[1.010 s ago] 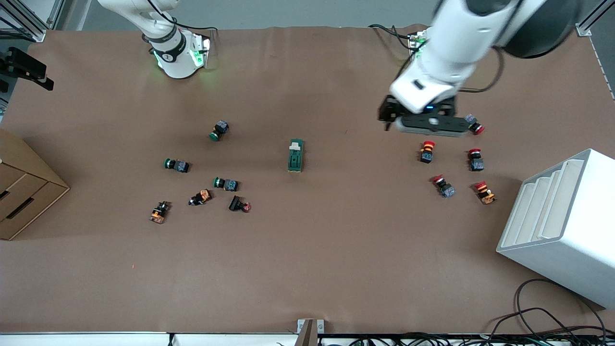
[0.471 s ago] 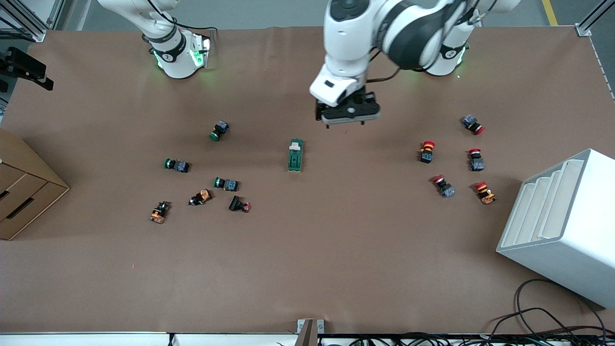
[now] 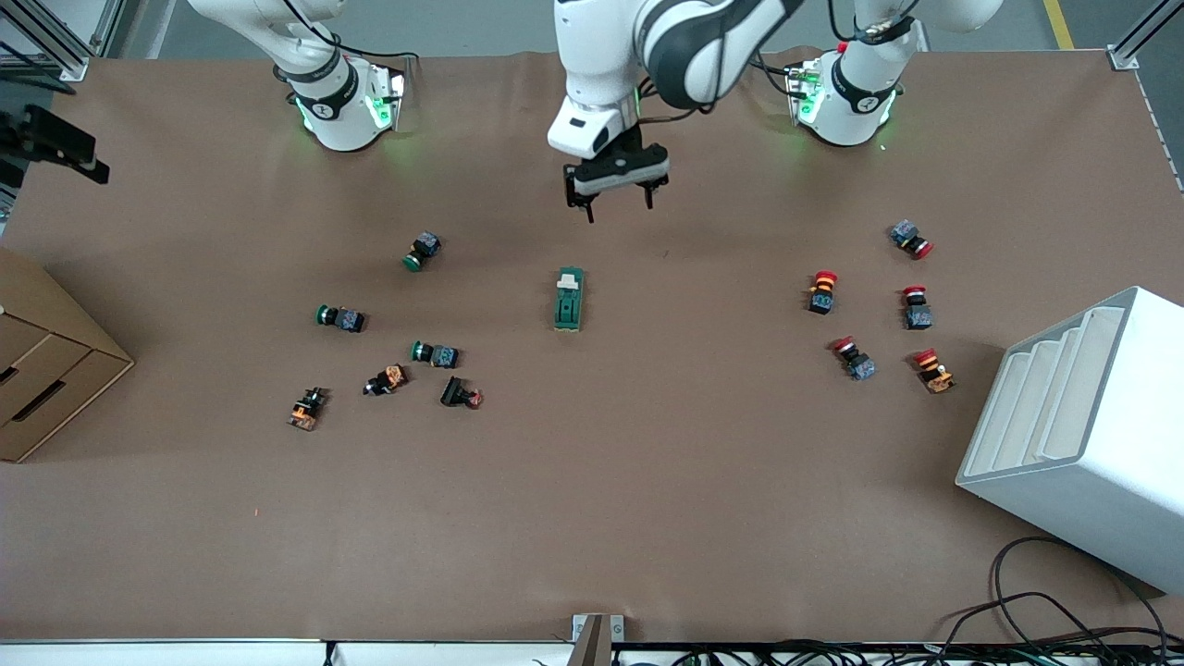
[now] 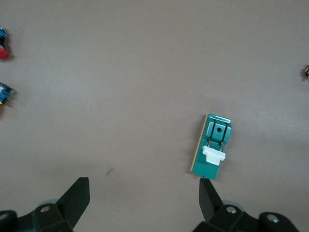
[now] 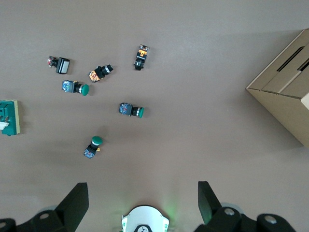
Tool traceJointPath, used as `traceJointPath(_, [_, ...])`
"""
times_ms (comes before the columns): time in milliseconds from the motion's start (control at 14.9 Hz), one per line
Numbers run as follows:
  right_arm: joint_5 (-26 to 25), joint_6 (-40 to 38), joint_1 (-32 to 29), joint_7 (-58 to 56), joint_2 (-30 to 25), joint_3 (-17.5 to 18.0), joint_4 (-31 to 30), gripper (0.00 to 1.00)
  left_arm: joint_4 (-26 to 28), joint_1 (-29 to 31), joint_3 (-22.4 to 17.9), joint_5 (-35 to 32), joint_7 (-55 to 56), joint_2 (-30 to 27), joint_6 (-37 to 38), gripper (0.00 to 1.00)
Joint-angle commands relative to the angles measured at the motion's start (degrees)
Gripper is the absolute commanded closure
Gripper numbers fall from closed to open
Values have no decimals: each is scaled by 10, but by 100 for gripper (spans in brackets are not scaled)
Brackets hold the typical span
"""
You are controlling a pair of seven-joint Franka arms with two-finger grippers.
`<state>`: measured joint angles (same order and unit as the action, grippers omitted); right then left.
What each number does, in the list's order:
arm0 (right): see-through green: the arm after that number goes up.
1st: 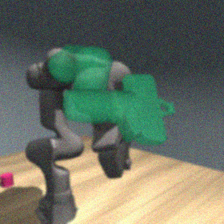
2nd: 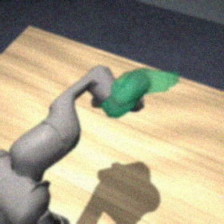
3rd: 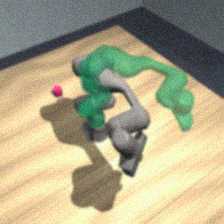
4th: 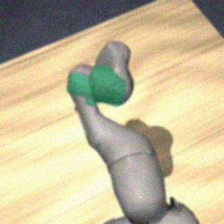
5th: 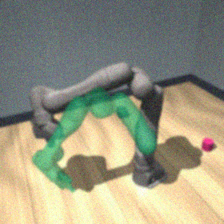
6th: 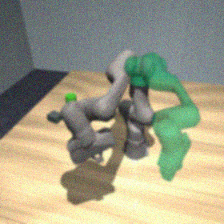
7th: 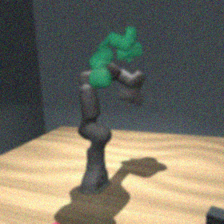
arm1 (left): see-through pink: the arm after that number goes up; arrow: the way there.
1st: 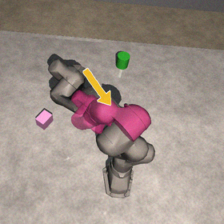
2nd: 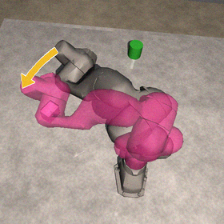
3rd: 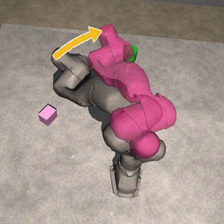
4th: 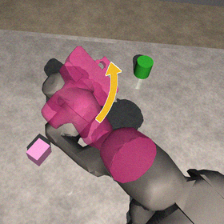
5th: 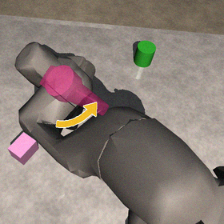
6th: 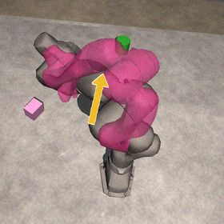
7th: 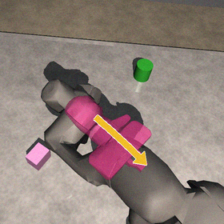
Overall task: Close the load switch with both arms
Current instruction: 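Move the left gripper over the green load switch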
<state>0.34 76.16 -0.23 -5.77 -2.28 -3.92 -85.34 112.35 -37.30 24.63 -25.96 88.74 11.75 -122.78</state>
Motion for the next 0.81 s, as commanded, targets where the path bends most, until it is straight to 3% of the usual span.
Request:
traceJointPath(0, [-1,29,-10,-6,46,5,3,0,34,-28,-3,-80,108,22,-47,0])
traceJointPath(404, [-8,62,-22,-8,91,3,4,0,22,-98,-2,-395,414,150,-65,0])
traceJointPath(740, [-7,66,-35,4,88,4,-4,0,18,-131,-3,-613,454,215,-60,0])
